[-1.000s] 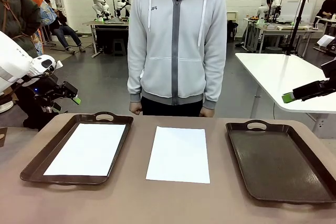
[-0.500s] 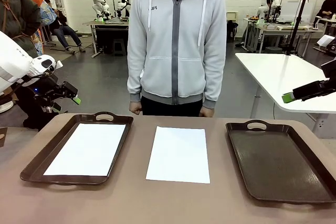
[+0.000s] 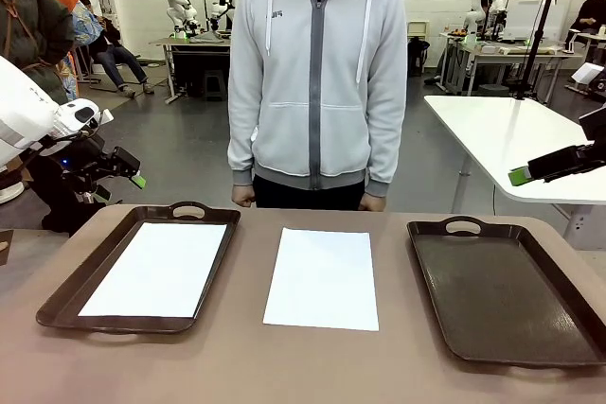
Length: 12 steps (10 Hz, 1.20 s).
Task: Sort the A4 documents.
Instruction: Receive the A4 Paper.
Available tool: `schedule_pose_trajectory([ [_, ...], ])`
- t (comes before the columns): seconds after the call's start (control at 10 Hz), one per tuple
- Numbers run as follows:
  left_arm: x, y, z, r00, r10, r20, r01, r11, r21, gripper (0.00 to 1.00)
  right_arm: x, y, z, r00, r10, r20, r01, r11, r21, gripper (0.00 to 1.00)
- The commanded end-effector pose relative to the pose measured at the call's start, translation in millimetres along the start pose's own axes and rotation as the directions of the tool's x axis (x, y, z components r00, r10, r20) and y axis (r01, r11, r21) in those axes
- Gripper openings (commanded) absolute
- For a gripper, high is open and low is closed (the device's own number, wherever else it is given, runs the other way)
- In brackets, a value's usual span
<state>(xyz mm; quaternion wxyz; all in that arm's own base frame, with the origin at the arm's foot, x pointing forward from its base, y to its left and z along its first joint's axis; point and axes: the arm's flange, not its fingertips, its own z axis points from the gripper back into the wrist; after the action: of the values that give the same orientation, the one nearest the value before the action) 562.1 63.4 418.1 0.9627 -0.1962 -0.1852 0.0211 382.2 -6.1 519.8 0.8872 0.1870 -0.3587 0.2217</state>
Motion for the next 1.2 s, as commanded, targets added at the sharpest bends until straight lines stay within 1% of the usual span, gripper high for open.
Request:
schedule_pose_trajectory([
  [0.0,-0.7,-73.1,48.7,0.977,-0.197,0.078,0.173,0.955,0.243,1.0,-0.9,-1.1,-1.2,1.0,0.0,0.005,0.0,1.0,0.016,1.0],
  [0.1,-9.4,-112.7,78.4,0.942,-0.297,0.158,0.241,0.923,0.298,1.0,-0.9,-1.1,-1.2,1.0,0.0,0.005,0.0,1.0,0.016,1.0],
  [0.2,-27.4,-147.7,94.6,0.903,-0.373,0.213,0.302,0.904,0.302,1.0,-0.9,-1.1,-1.2,1.0,0.0,0.005,0.0,1.0,0.016,1.0],
  [0.3,-41.7,-159.4,115.9,0.853,-0.437,0.285,0.386,0.896,0.219,1.0,-0.9,-1.1,-1.2,1.0,0.0,0.005,0.0,1.0,0.016,1.0],
  [0.4,-55.2,-161.3,144.2,0.789,-0.492,0.367,0.478,0.868,0.135,1.0,-0.9,-1.1,-1.2,1.0,0.0,0.005,0.0,1.0,0.016,1.0],
  [0.5,-62.6,-162.8,162.1,0.736,-0.535,0.415,0.537,0.834,0.124,1.0,-0.9,-1.1,-1.2,1.0,0.0,0.005,0.0,1.0,0.016,1.0],
  [0.6,-69.1,-164.3,168.7,0.714,-0.547,0.437,0.558,0.821,0.117,1.0,-0.9,-1.1,-1.2,1.0,0.0,0.005,0.0,1.0,0.016,1.0],
  [0.7,-74.9,-157.7,173.8,0.711,-0.56,0.424,0.597,0.8,0.057,1.0,-0.9,-1.1,-1.2,1.0,0.0,0.005,0.0,1.0,0.016,1.0],
  [0.8,-86.4,-145.7,186.0,0.715,-0.578,0.393,0.632,0.775,-0.01,1.0,-0.9,-1.1,-1.2,1.0,0.0,0.005,0.0,1.0,0.016,1.0],
  [0.9,-95.9,-143.6,192.0,0.712,-0.586,0.387,0.647,0.762,-0.037,1.0,-0.9,-1.1,-1.2,1.0,0.0,0.005,0.0,1.0,0.016,1.0],
  [1.0,-102.8,-141.4,195.8,0.702,-0.605,0.377,0.673,0.736,-0.071,1.0,-0.9,-1.1,-1.2,1.0,0.0,0.005,0.0,1.0,0.016,1.0],
  [1.1,-105.1,-143.4,194.2,0.718,-0.611,0.334,0.664,0.745,-0.065,1.0,-0.9,-1.1,-1.2,1.0,0.0,0.005,0.0,1.0,0.016,1.0],
])
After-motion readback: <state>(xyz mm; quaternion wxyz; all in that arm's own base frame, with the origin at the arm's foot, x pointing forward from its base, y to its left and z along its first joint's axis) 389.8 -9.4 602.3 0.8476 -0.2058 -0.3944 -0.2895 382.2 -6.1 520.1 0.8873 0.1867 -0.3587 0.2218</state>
